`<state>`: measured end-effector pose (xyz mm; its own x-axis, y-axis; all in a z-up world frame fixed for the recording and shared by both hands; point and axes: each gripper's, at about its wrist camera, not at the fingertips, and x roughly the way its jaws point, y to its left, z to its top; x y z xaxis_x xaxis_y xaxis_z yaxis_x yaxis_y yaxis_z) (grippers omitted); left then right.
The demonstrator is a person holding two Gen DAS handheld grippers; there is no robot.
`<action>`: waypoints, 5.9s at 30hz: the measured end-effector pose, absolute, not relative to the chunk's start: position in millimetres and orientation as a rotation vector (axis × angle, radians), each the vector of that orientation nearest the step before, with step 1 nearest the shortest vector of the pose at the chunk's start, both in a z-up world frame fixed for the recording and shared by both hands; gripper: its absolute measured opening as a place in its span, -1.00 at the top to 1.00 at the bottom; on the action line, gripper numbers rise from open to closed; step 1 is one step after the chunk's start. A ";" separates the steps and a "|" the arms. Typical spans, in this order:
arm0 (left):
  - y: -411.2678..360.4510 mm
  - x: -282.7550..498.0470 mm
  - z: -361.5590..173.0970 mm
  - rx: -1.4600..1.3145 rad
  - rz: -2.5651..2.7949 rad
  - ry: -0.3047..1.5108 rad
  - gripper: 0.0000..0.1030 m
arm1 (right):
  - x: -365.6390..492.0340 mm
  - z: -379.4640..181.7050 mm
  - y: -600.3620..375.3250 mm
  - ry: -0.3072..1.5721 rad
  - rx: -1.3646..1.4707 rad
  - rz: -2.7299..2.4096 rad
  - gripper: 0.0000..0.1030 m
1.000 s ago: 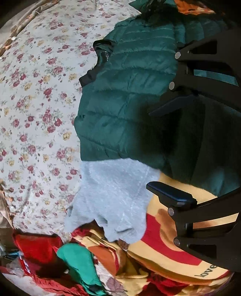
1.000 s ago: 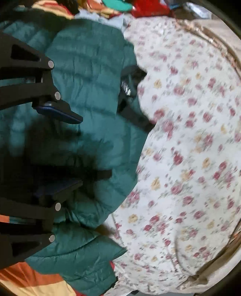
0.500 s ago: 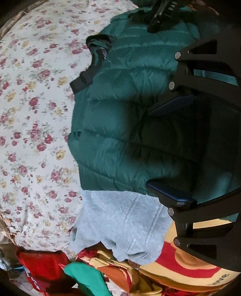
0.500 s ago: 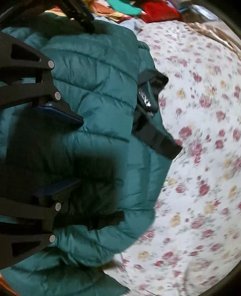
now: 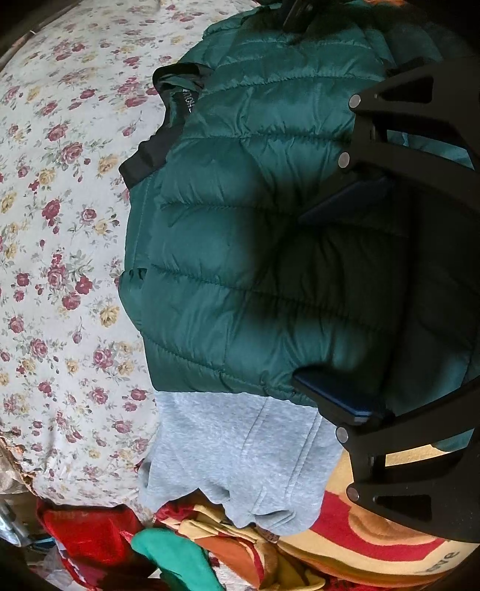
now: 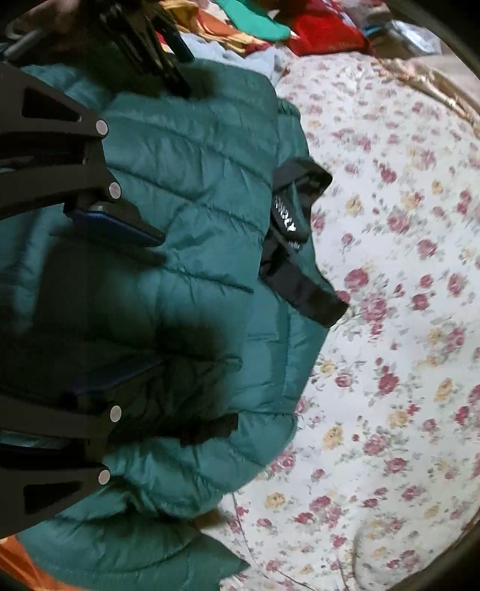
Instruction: Fold large clothes
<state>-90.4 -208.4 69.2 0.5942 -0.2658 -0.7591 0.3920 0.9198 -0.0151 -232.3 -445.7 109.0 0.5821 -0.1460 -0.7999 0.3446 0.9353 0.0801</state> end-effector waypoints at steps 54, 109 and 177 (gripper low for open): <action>-208.5 -186.6 112.1 0.166 -0.533 0.842 -0.81 | -332.8 161.6 -518.5 0.938 0.128 -0.561 -0.28; -224.3 -186.5 68.8 0.234 -0.520 0.944 -0.81 | -362.0 102.9 -709.6 1.072 0.226 -0.810 0.70; -168.3 -143.5 80.8 0.128 -0.472 0.950 -0.80 | -343.0 89.3 -696.0 1.120 0.081 -0.897 0.80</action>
<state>-143.5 -168.3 80.8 0.4889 -0.3323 -0.8066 0.4425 0.8913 -0.0990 -343.0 -696.0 89.3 0.1355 -0.5805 -0.8029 0.6568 0.6594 -0.3659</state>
